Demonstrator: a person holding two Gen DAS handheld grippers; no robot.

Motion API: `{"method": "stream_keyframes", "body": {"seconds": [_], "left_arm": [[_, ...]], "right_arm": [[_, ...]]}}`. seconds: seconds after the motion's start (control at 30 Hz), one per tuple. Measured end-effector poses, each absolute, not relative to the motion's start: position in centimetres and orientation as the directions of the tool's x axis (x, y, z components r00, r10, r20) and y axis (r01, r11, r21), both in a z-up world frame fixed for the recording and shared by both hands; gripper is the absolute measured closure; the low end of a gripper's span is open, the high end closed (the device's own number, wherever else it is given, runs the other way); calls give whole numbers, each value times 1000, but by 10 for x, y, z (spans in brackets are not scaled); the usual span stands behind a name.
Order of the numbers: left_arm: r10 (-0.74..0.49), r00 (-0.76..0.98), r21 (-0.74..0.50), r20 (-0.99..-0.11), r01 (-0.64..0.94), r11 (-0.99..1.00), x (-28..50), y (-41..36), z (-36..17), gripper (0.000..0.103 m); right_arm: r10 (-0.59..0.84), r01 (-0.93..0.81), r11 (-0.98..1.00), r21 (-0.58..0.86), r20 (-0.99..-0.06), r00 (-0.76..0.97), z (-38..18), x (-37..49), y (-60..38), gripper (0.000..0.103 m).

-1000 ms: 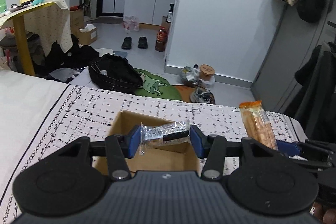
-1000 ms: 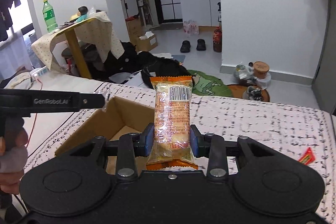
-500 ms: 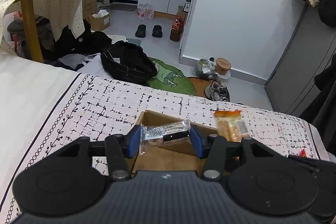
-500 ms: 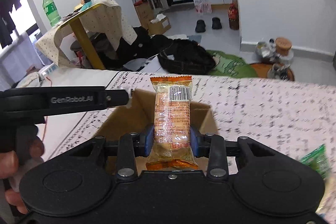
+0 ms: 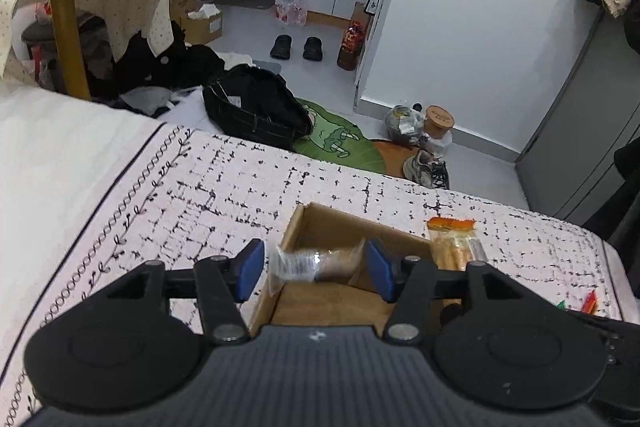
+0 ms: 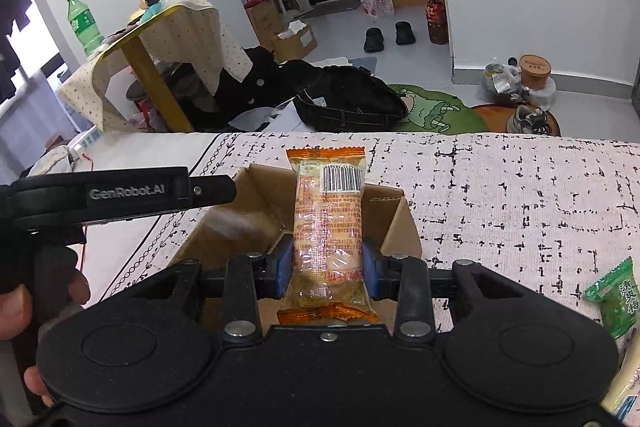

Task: Organize snacks
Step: 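Carry both held snacks over the cardboard box and open both grippers, then move both tools back over the snack pile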

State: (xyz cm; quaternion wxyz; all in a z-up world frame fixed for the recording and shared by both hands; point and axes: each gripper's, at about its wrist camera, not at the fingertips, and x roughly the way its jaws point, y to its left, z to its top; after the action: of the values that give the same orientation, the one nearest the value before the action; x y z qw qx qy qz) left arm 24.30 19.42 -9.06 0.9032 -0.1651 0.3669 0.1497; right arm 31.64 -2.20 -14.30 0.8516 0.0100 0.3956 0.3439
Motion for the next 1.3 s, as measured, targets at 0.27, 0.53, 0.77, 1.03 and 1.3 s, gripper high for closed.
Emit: {"method": "stream_keyframes", "body": {"seconds": [0.27, 0.53, 0.77, 1.03, 1.3], "left_arm": [[205, 687, -163, -698, -432, 887, 233, 198, -69, 26], [212, 672, -172, -710, -458, 872, 214, 186, -60, 15], [244, 700, -188, -671, -480, 857, 189, 164, -59, 2], [233, 709, -199, -666, -470, 860, 172, 134, -61, 0], [190, 726, -227, -661, -435, 871, 159, 107, -61, 0]], "right_arm": [[626, -592, 740, 320, -651, 430, -139, 314, -21, 51], [643, -636, 723, 269, -600, 476, -115, 297, -46, 24], [633, -631, 737, 243, -577, 517, -104, 292, -83, 10], [611, -568, 774, 279, -562, 558, -105, 292, -126, 7], [577, -506, 813, 290, -517, 632, -102, 284, -176, 0]]}}
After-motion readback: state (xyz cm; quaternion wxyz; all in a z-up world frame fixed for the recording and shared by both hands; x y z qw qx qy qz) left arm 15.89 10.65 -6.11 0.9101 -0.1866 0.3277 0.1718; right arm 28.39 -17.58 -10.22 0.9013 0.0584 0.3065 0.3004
